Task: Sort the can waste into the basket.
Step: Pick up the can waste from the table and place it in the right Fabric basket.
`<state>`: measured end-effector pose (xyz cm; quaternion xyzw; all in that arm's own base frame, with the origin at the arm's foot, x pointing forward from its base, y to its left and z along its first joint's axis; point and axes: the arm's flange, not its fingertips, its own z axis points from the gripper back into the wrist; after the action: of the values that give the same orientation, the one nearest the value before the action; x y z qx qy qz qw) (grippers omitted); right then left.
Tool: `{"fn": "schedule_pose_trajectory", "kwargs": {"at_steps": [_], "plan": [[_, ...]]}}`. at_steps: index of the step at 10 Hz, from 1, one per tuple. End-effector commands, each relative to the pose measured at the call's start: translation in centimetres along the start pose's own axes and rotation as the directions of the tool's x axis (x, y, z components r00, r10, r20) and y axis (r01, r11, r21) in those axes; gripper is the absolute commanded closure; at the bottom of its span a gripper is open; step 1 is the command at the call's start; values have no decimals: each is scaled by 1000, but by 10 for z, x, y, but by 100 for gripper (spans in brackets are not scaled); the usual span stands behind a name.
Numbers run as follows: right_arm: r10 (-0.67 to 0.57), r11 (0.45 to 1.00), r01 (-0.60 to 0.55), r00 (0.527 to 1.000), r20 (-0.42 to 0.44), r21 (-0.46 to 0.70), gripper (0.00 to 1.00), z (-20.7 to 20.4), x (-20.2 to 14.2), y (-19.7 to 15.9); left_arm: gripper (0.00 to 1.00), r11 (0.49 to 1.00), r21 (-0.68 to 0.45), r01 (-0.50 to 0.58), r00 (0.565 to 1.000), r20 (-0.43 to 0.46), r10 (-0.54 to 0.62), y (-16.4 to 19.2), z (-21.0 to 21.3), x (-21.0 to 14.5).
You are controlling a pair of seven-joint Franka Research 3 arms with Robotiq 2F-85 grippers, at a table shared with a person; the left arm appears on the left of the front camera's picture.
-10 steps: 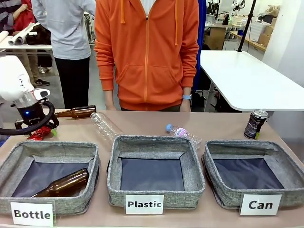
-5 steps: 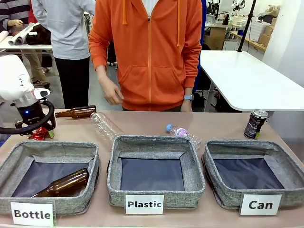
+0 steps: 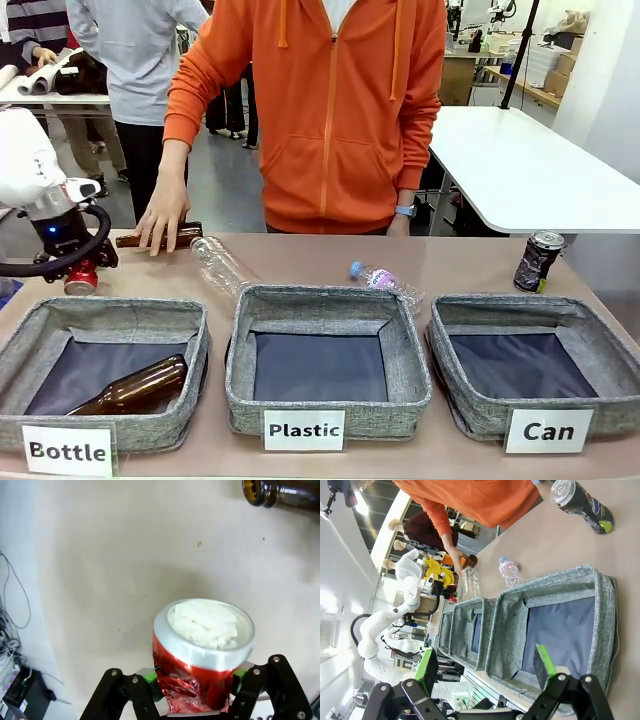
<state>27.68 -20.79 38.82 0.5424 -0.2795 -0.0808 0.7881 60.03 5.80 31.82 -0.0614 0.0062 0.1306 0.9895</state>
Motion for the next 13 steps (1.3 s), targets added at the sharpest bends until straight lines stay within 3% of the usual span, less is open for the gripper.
{"fn": "schedule_pose_trajectory", "kwargs": {"at_steps": [1, 4, 6, 9, 10, 11, 13], "plan": [[25, 999, -26, 999, 23, 24, 0, 0, 3, 0, 100, 997, -62, -39, 997, 65, 43, 15, 34, -11], [25, 999, -26, 999, 23, 24, 0, 0, 3, 0, 100, 983, -185, -14, 974, 218, 55, 68, 139, -59], [25, 999, -26, 999, 23, 24, 0, 0, 3, 0, 100, 968, -250, 38, 968, 249, 26, 102, 186, -117], [25, 999, -26, 999, 23, 24, 0, 0, 3, 0, 100, 896, -323, 305, 935, 280, -218, 142, 199, -208], [25, 999, -26, 999, 23, 24, 0, 0, 3, 0, 100, 876, -323, 359, 920, 280, -274, 145, 193, -223], [25, 999, -26, 999, 23, 24, 0, 0, 3, 0, 100, 928, -306, 213, 953, 273, -129, 134, 208, -187], [25, 999, -26, 999, 23, 24, 0, 0, 3, 0, 100, 928, -306, 213, 953, 273, -129, 134, 208, -187]]}}
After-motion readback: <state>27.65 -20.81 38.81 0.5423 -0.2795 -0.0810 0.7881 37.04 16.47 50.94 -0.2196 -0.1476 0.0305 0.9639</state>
